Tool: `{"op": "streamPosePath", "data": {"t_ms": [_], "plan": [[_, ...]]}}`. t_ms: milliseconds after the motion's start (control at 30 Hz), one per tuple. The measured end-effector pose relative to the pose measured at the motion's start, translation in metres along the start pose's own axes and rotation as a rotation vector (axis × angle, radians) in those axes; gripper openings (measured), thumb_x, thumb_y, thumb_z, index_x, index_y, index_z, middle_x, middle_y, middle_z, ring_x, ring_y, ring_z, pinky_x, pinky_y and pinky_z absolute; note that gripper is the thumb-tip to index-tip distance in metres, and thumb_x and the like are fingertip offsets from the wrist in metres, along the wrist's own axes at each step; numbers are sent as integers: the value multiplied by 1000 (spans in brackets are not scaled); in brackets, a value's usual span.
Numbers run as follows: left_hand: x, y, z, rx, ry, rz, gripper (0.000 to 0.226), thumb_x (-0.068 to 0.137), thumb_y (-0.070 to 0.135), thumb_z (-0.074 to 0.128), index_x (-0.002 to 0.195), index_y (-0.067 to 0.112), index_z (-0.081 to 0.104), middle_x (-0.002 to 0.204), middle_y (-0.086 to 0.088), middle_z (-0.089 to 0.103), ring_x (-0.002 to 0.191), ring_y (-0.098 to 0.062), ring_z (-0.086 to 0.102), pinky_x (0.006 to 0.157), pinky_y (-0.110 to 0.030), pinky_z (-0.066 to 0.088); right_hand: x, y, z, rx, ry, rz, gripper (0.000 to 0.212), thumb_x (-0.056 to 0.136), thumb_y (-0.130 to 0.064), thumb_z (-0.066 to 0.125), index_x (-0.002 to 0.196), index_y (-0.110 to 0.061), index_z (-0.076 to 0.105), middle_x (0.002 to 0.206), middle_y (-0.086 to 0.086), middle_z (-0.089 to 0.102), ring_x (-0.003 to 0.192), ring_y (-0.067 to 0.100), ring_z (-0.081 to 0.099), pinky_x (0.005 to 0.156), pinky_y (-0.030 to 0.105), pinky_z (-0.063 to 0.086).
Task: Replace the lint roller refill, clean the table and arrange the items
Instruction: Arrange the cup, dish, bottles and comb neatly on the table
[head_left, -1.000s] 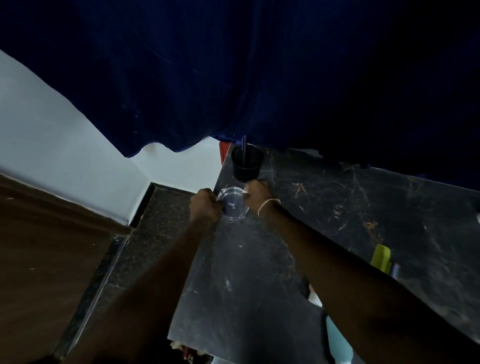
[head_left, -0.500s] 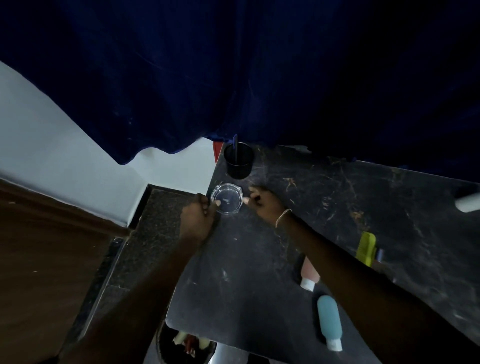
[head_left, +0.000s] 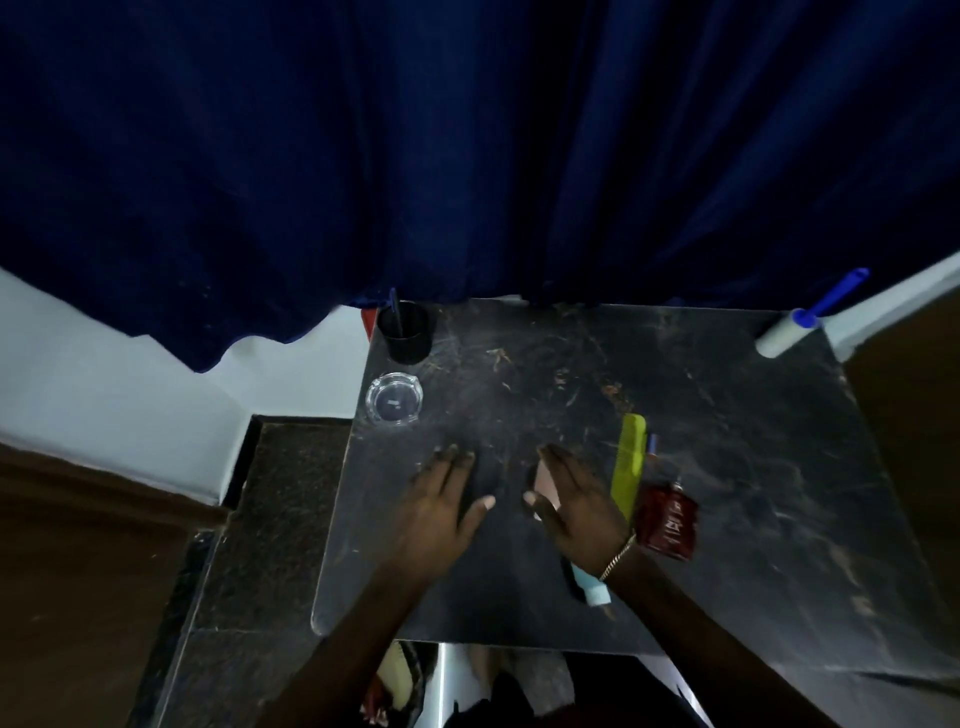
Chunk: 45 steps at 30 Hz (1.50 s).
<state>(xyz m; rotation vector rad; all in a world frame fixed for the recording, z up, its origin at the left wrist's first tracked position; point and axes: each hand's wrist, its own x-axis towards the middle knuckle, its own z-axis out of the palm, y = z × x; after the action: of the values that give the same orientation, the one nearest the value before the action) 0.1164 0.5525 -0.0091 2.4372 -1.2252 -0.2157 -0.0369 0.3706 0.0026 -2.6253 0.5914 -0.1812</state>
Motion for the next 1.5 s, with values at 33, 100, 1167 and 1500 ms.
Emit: {"op": "streamPosePath", "data": {"t_ms": [33,100,1167,1500], "plan": [[-3,12,5,18,-12,31,68,101,63,39,152,18,46,160,-7,43,150,-25,38,119,-44,39,-13,5,-6,-12,0,12,68,99,-53,37,150,-7,37,153,12,41,142,25,39,114,42,39],[-7,35,14,41,-49,73,70,102,64,36,154,19,43,163,-7,40,152,-25,35,121,-45,38,-38,17,-18,-26,14,49,66,97,-47,46,149,-8,38,152,11,43,141,25,41,108,41,44],[37,285,150,96,-433,-231,63,94,37,60,145,5,40,136,-17,54,123,-35,56,99,-44,52,-81,178,-67,1101,-171,1175,11,95,-12,58,85,-11,62,80,13,59,70,23,57,62,26,45],[46,301,142,-297,-267,-528,85,75,54,77,140,13,42,136,-16,51,126,-38,54,103,-44,48,-74,192,-82,1189,-193,1055,14,96,-8,56,87,-16,62,78,3,60,68,14,54,63,28,50]]}}
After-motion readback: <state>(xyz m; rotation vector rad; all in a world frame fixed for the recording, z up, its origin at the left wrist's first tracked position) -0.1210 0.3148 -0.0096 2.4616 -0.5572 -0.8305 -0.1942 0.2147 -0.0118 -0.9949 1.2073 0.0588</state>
